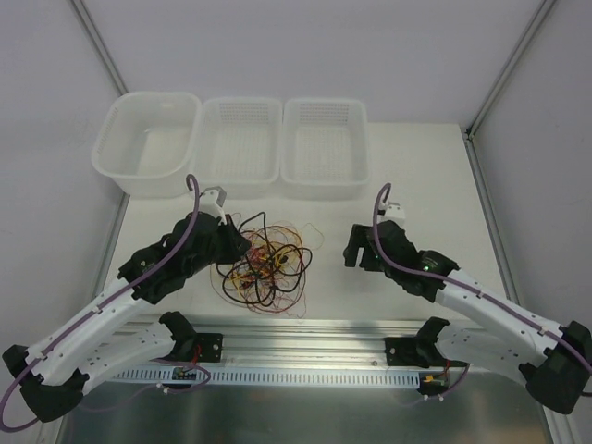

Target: Untangle the cables

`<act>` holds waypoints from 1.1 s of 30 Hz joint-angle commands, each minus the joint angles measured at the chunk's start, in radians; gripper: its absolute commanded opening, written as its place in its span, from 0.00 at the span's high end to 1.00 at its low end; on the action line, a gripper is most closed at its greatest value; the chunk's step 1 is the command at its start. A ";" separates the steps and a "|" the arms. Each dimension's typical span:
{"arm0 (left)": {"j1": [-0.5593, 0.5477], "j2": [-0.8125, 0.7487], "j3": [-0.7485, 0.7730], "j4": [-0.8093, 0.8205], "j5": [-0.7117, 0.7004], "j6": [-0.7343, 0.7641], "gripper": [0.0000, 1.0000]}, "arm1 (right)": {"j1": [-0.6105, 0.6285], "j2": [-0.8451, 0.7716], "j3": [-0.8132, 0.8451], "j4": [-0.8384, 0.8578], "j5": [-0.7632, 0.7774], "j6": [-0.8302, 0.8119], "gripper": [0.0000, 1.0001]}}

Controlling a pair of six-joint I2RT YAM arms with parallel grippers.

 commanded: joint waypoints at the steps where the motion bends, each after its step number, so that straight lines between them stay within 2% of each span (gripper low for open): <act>1: 0.010 0.044 0.053 0.028 0.136 0.030 1.00 | 0.087 0.091 0.098 0.156 -0.179 -0.107 0.16; 4: 0.008 0.064 0.066 0.048 0.207 0.053 1.00 | 0.129 0.214 0.196 0.170 -0.183 -0.108 0.15; 9: 0.007 0.069 0.086 0.062 0.350 0.128 1.00 | 0.118 0.364 0.326 0.170 -0.157 -0.130 0.15; 14: 0.007 0.029 0.061 0.063 0.358 0.150 1.00 | 0.101 0.561 0.439 0.149 -0.335 -0.170 0.12; 17: 0.007 0.012 0.043 0.062 0.332 0.150 1.00 | 0.109 0.640 0.434 0.166 -0.484 -0.151 0.11; 24: 0.007 0.004 0.014 0.063 0.273 0.147 1.00 | 0.146 0.754 0.342 0.212 -0.521 -0.105 0.11; 27: 0.007 -0.011 0.012 0.062 0.247 0.142 1.00 | 0.144 0.820 0.314 0.235 -0.506 -0.098 0.20; 28: 0.007 -0.026 0.015 0.062 0.236 0.140 1.00 | 0.143 0.834 0.313 0.227 -0.503 -0.093 0.35; 30: 0.007 -0.053 0.023 0.059 0.183 0.142 1.00 | 0.133 0.852 0.305 0.223 -0.502 -0.085 0.55; 31: 0.007 -0.085 0.032 0.055 0.157 0.136 1.00 | 0.127 0.851 0.296 0.226 -0.499 -0.070 0.74; 33: 0.007 -0.117 0.047 0.039 0.058 0.127 1.00 | 0.109 0.831 0.268 0.221 -0.458 -0.062 0.84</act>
